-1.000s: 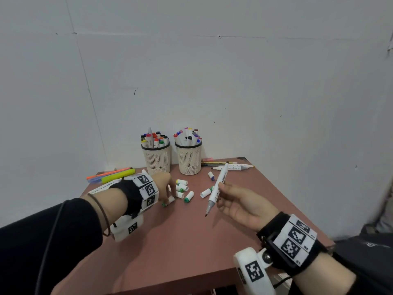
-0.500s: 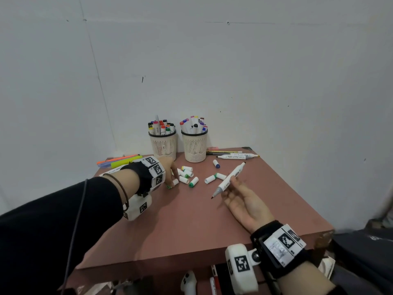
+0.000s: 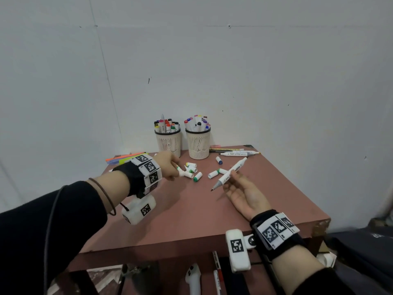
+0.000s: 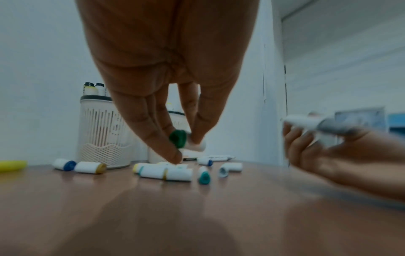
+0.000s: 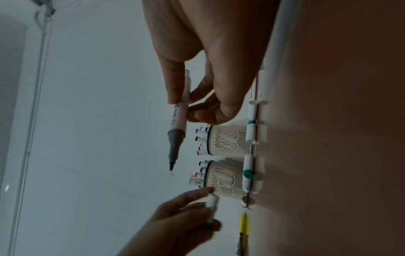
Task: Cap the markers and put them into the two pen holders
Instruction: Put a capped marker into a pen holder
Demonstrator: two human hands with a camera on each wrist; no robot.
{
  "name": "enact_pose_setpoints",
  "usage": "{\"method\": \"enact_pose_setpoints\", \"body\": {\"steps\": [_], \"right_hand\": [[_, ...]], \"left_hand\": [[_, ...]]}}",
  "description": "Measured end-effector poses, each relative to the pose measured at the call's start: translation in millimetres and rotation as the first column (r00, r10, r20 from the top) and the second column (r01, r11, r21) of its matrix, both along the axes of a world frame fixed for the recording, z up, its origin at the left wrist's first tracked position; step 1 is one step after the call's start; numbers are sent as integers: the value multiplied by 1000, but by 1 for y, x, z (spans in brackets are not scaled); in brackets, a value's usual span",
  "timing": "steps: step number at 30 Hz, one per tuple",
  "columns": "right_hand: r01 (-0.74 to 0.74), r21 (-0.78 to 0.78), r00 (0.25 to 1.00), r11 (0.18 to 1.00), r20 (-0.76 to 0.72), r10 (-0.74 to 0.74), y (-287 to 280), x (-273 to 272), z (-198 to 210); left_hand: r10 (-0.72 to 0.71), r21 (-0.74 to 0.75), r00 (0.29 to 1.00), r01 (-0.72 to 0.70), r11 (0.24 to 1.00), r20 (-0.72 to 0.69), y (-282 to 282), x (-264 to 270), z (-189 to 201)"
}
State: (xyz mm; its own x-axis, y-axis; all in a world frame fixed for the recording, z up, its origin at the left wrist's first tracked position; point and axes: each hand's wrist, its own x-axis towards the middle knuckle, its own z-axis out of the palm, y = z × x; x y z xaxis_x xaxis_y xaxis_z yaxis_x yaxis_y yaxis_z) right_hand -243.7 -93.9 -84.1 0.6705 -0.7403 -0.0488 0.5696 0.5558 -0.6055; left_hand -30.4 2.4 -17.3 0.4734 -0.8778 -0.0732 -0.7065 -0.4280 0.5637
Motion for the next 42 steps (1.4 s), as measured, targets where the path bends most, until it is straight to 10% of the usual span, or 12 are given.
{"method": "enact_pose_setpoints", "body": {"steps": [8, 22, 42], "right_hand": [[59, -124, 998, 991, -25, -63, 7, 4, -1], [29, -122, 1000, 992, -5, -30, 42, 35, -1], [-100, -284, 990, 954, -120, 68, 50, 37, -6]], "left_hand": [[62, -300, 952, -156, 941, -300, 51, -33, -4], [-76, -450, 573, -547, 706, -816, 84, -65, -52], [-236, -462, 420, -593, 659, -876, 80, -60, -74]]}}
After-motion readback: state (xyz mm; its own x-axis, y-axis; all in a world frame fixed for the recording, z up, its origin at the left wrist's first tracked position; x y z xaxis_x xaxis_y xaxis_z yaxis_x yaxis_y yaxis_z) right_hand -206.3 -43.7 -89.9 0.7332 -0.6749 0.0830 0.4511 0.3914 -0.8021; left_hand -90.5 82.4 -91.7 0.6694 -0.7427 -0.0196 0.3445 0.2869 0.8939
